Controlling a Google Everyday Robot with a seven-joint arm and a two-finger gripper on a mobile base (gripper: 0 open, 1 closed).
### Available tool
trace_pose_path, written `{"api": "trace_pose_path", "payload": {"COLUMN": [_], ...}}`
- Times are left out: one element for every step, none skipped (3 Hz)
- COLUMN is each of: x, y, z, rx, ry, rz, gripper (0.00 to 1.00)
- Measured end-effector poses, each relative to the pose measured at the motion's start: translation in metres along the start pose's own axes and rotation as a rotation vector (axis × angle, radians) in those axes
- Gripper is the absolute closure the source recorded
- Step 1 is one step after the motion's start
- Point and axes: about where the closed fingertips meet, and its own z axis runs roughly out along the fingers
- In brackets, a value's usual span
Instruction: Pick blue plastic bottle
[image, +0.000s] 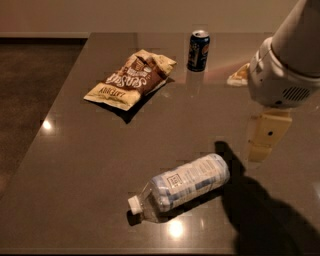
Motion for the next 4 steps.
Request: {"api": "trace_pose_path", "payload": {"x": [-0.021,-0.036,-0.044,-0.048], "y": [0.018,0.038,0.051,0.060], "z": [0.017,0.033,0.048,0.060], "rx": [-0.064,-0.131,-0.180,-0.217], "ry": [-0.019,-0.030,-0.030,-0.024], "rz": [-0.082,-0.147,-0.179,-0.198], "gripper": [0.00,0.00,0.00,0.00]}}
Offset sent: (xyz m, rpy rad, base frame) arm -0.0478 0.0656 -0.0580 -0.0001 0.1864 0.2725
